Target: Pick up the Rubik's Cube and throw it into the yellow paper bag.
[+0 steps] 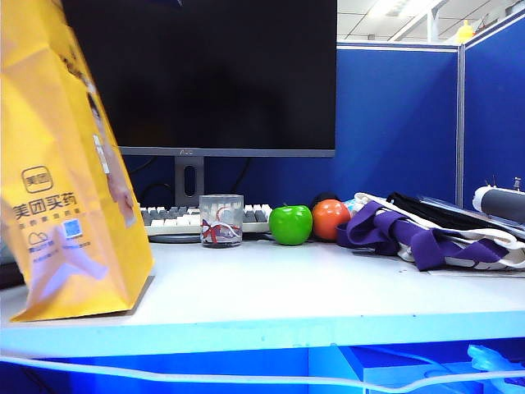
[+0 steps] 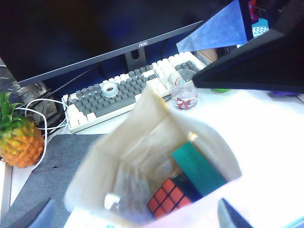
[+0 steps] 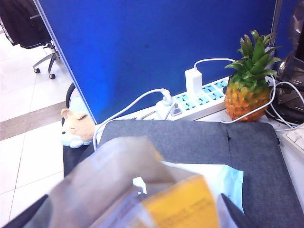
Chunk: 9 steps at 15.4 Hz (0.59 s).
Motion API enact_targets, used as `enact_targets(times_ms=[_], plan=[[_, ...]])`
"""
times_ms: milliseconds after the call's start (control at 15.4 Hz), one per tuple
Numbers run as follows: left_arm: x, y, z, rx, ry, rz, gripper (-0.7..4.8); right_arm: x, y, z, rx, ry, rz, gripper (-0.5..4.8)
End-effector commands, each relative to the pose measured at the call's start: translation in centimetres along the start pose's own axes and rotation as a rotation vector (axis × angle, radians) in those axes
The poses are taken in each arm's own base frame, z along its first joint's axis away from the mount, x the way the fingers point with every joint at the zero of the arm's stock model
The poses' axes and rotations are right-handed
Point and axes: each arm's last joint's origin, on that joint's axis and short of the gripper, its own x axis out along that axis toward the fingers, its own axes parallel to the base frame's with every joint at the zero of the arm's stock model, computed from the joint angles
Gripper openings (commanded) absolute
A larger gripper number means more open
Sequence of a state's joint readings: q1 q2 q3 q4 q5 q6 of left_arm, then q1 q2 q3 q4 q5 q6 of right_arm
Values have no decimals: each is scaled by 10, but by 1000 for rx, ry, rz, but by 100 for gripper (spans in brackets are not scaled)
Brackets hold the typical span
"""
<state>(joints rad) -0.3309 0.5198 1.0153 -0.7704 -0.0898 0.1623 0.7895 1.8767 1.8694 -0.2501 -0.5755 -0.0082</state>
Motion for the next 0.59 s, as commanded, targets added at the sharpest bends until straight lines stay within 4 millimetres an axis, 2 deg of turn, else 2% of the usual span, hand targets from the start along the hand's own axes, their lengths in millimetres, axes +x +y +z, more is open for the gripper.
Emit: enact_targets(times_ms=[65, 195, 326, 391, 456, 521, 586], plan=[[-1, 0, 1, -6, -11, -2, 479, -12, -3, 10, -19, -40, -21, 479], [0, 0, 1, -3, -8, 10, 479, -27, -12, 14, -7, -39, -59, 479], [-7, 2, 2, -7, -43, 57, 479, -75, -28, 30, 18, -70, -175, 479], [-16, 3, 3, -10, -99, 66, 479, -95, -29, 38, 8, -95, -212, 479], [-26, 5, 5, -6, -170, 78, 479, -117, -25, 48, -12, -126, -249, 479], [-43, 6, 4, -6, -256, 94, 479, -148, -13, 63, -62, -171, -294, 479], [-49, 6, 2, -8, -274, 97, 479, -168, 1, 72, -123, -188, -344, 479]])
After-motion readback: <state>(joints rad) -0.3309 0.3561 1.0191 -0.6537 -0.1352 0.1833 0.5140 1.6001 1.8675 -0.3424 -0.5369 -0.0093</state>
